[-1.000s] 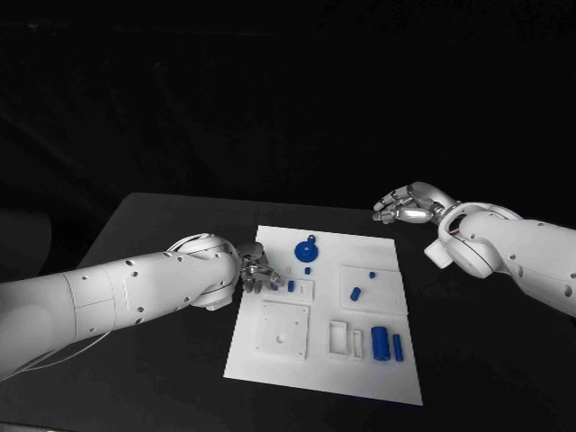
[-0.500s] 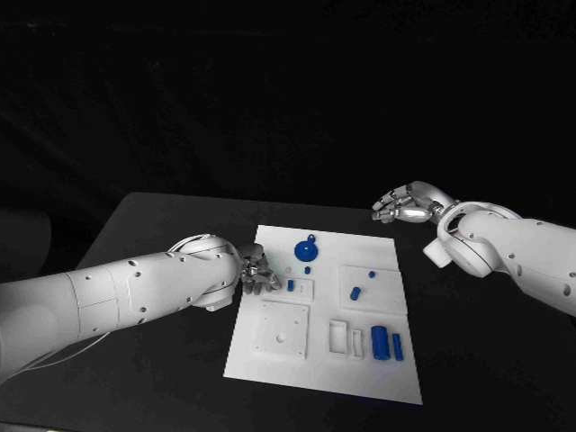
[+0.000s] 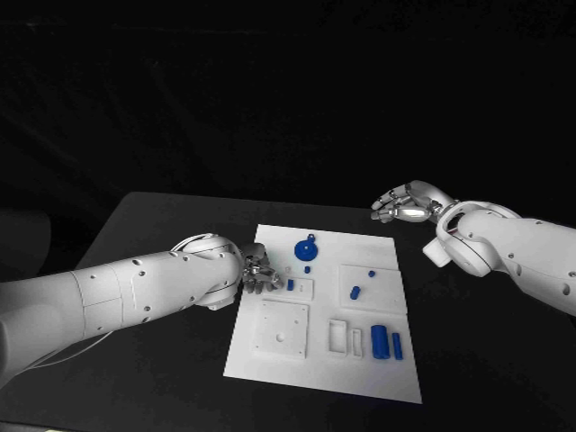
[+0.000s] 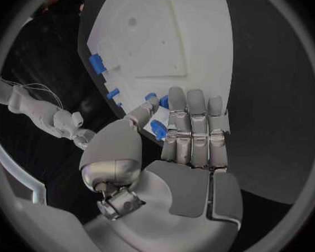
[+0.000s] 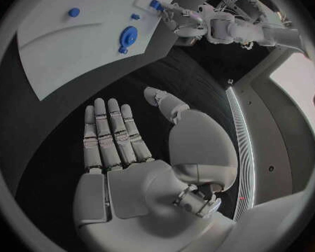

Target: Assemble the parts on the task board

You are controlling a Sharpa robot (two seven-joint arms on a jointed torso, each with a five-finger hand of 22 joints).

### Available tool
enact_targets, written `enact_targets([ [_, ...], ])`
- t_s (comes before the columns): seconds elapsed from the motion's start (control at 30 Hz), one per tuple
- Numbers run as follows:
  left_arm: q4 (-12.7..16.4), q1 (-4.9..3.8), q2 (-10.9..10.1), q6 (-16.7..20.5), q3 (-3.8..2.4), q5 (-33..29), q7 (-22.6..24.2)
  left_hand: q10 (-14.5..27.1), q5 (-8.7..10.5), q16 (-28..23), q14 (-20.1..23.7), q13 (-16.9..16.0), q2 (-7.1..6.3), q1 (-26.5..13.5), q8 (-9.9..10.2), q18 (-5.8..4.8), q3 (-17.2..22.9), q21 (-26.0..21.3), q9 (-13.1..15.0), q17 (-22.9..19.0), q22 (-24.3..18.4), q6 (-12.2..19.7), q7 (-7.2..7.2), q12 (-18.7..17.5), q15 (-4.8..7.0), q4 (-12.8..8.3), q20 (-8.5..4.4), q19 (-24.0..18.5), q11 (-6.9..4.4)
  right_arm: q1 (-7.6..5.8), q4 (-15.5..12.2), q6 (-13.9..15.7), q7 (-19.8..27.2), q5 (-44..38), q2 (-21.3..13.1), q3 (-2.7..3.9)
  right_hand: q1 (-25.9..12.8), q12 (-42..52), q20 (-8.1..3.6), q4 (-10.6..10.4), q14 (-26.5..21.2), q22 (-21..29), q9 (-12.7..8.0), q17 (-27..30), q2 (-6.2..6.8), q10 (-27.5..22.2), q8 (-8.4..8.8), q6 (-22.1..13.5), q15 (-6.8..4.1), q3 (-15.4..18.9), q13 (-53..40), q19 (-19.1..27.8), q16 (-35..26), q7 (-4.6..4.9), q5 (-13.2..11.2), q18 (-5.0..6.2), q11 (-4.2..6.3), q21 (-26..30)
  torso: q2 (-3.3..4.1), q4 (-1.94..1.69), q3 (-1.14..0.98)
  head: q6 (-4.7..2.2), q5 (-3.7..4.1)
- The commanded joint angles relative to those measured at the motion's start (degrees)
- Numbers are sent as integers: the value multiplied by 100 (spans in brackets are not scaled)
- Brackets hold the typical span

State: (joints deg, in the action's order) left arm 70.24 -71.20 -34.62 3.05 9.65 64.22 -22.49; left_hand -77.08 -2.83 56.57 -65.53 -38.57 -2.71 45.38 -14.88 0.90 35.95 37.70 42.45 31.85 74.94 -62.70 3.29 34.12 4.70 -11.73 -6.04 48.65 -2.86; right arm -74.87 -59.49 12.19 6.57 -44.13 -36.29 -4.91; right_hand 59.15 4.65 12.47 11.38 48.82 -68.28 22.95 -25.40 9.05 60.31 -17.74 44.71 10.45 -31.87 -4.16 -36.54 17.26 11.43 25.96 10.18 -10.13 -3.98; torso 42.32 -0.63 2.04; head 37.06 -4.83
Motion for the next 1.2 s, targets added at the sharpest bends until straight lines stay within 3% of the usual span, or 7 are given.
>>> enact_targets([
  [0.03, 1, 3, 18, -22, 7, 52, -23, -39, 2, 3, -39, -5, -11, -55, 16, -90, -33, 9, -6, 7, 100, -8, 7, -36, 12, 13, -341, 33, 2, 1, -10, -41, 57, -22, -2, 2, -30, -25, 2, 37, -8, -3, -6, -8, -27, 16, -11, 14, -9, 5, 7, -18, 34, 79, 13, 61, -20, 20, -1, -3, -3, -1, 4],
  [0.3, -52, 3, 22, -35, 12, 116, -78, -25, -1, -8, -33, -12, 118, 31, 37, -90, 36, -1, -16, 8, 102, 23, 13, -50, 17, -56, -353, 30, 5, 1, -15, -43, 56, -22, -5, 2, -31, -25, 2, 37, -8, -3, -6, -8, -27, 17, -11, 14, -9, 5, 7, -18, 34, 79, 13, 61, -20, 20, 0, -2, -2, -1, 9],
  [0.43, -51, 3, 27, -21, 13, 116, -77, 5, -1, -32, -11, -16, 168, 78, 268, -90, 58, -10, -121, 3, 105, 423, 125, -71, 9, -163, -345, 25, 100, 1, -15, -47, 57, -22, -5, 2, -32, -25, 2, 37, -9, -3, -7, -8, -27, 17, -11, 14, -9, 5, 7, -18, 35, 79, 13, 61, -20, 20, -2, -1, -3, 0, 19],
  [0.5, -41, 3, 28, -54, 14, 114, -60, 6, -2, -34, -12, -19, 198, 103, 272, -90, 70, -11, -127, 3, 106, 427, 131, -72, 9, -189, -344, 26, 106, 1, -15, -56, 60, -22, -3, 2, -32, -25, 2, 37, -9, -3, -7, -8, -27, 17, -12, 14, -9, 5, 7, -18, 35, 79, 13, 61, -20, 20, -3, 0, -4, 2, 21],
  [0.83, -3, 3, 34, -78, 14, -71, 108, -72, -53, -50, -28, -14, 613, 460, 230, -90, 248, -21, -144, 4, 112, 318, 122, -93, -14, -463, -326, 5, 106, 1, -15, -63, 59, -22, -1, 2, -32, -25, 2, 38, -10, -3, -8, -8, -28, 18, -12, 14, -10, 4, 7, -17, 35, 78, 13, 62, -20, 21, -1, -3, -2, 8, 22],
  [1.2, 84, 3, -32, 96, 12, -221, 188, -135, -203, -61, -59, 10, 726, 582, 206, -90, 290, -22, -160, 1, 116, 250, 115, -133, -23, -485, -302, 1, 100, 1, -14, -78, 62, -21, 4, 2, -32, -26, 3, 39, -11, -3, -9, -8, -29, 18, -13, 14, -11, 4, 7, -16, 36, 78, 15, 62, -20, 21, -1, 2, -6, -5, 9],
])
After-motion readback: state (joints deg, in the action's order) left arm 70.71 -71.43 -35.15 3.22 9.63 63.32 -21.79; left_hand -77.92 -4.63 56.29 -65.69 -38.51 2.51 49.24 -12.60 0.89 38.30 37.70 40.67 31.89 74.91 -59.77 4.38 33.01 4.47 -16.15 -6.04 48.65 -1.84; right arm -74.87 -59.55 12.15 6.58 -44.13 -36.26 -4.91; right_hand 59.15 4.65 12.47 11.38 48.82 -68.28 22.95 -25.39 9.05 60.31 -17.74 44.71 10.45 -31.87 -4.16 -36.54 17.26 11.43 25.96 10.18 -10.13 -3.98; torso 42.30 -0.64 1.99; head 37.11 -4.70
